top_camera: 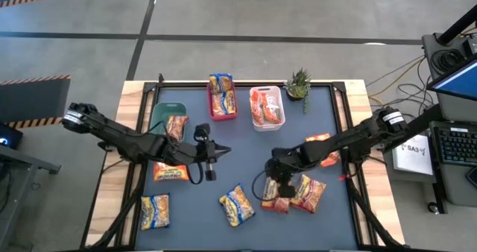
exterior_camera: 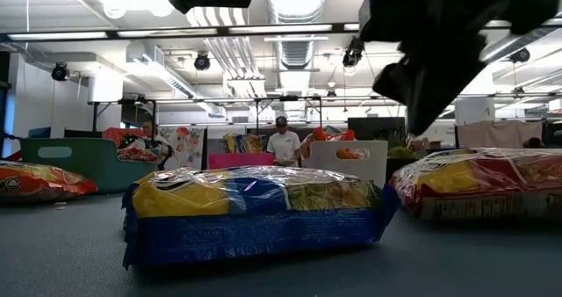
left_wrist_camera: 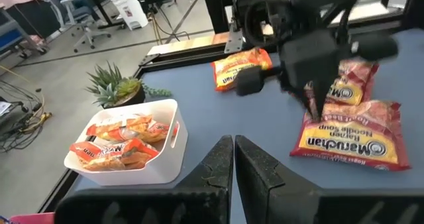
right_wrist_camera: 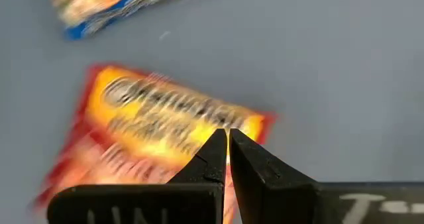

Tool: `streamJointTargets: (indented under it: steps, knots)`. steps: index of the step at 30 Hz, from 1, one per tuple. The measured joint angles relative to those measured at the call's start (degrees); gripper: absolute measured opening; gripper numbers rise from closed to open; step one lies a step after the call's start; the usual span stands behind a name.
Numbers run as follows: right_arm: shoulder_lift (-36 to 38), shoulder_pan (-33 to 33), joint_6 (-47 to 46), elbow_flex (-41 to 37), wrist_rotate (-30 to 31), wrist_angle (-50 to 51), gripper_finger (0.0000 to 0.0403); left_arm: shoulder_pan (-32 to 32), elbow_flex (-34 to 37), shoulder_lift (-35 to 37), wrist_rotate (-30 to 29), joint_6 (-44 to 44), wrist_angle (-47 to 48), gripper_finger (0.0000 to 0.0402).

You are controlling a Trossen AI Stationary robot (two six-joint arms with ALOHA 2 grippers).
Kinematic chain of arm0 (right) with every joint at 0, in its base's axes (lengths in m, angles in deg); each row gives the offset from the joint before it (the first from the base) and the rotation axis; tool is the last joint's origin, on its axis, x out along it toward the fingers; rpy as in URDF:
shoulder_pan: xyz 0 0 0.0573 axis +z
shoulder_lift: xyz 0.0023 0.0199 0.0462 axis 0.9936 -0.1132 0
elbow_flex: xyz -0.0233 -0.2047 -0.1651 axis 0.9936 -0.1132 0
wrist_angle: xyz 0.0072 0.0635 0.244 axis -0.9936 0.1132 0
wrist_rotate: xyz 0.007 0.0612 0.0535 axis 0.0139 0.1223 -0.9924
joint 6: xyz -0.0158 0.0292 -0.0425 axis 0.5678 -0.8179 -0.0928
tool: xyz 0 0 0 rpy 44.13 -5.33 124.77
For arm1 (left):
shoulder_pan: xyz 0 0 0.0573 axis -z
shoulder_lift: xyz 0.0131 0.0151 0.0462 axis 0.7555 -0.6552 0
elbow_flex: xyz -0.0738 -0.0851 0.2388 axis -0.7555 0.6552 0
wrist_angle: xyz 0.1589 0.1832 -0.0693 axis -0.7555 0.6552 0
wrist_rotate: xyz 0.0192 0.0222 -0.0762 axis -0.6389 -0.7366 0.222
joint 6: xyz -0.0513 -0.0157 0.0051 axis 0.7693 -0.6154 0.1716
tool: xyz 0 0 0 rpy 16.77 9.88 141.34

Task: Sort Maruchan noodles
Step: Put the red noodle pack into the green bin

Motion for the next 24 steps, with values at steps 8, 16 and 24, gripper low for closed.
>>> streamJointTargets:
  steps: [8, 16, 24]
  knots:
    - [-0.6, 1.5, -6.4, -1.4, -14.7, 1.7, 0.0009, -0.3, 0.0, -0.1, -0.4, -3.8, -0.6, 0.0]
    - [-6.3, 1.1, -3.5, -1.9, -7.4, -8.0, 0.0009, -0.3, 0.0, -0.1, -0.5, -4.7, -0.4, 0.0]
    - [-2.1, -3.3, 2.9, -1.3, 8.3, -15.3, 0.0009, -0.3, 0.0, -0.2, -0.4, -2.4, 2.7, 0.0]
